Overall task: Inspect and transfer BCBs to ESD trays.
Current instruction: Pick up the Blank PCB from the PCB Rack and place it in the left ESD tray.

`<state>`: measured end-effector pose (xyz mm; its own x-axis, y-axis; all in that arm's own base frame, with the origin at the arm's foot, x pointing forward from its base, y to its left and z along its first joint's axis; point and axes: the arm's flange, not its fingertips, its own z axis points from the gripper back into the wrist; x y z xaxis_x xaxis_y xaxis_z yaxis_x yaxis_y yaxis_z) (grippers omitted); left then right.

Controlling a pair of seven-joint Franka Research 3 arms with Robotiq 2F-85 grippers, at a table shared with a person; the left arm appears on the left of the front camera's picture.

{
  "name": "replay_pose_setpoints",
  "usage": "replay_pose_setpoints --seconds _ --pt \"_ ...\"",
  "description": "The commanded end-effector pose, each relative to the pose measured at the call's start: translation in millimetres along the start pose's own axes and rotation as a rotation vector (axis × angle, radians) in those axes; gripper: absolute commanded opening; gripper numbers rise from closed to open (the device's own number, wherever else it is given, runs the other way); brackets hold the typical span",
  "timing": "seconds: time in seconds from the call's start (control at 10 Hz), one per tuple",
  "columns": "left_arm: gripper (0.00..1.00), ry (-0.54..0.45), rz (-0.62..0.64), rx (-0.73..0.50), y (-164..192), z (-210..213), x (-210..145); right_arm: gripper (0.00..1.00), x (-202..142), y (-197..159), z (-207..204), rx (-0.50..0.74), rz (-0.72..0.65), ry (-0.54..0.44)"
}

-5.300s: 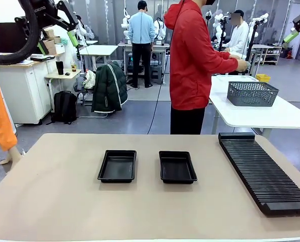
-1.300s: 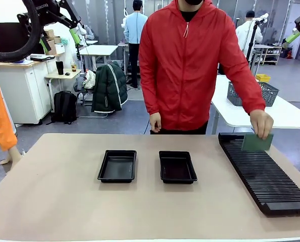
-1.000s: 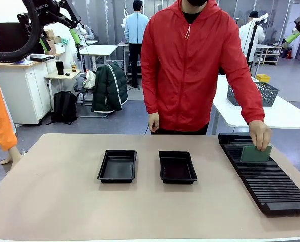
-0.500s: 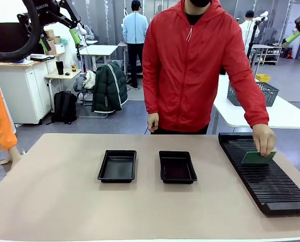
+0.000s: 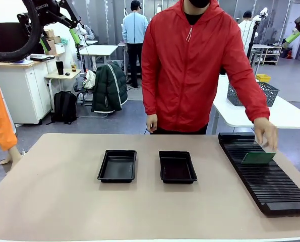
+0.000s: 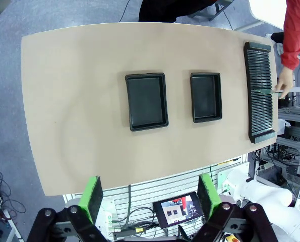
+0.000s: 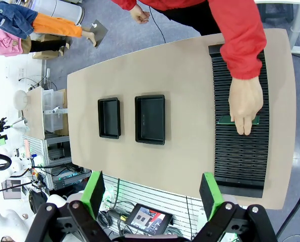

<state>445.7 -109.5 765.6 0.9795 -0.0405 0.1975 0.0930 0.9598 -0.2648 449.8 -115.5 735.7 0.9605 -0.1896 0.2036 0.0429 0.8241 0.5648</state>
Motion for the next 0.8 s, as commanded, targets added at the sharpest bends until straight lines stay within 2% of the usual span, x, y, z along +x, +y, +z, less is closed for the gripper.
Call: replay_pose_setpoints --seconds 0.0,0.7 --pt "1.0 0.0 0.0 0.0 0.2 0.1 0.0 1.0 -0.3 0.0 0.2 0.0 0.0 -0.001" --pt "1.0 0.0 0.0 0.0 0.2 0.1 0.0 1.0 -0.3 0.0 0.2 0.0 0.0 -0.001"
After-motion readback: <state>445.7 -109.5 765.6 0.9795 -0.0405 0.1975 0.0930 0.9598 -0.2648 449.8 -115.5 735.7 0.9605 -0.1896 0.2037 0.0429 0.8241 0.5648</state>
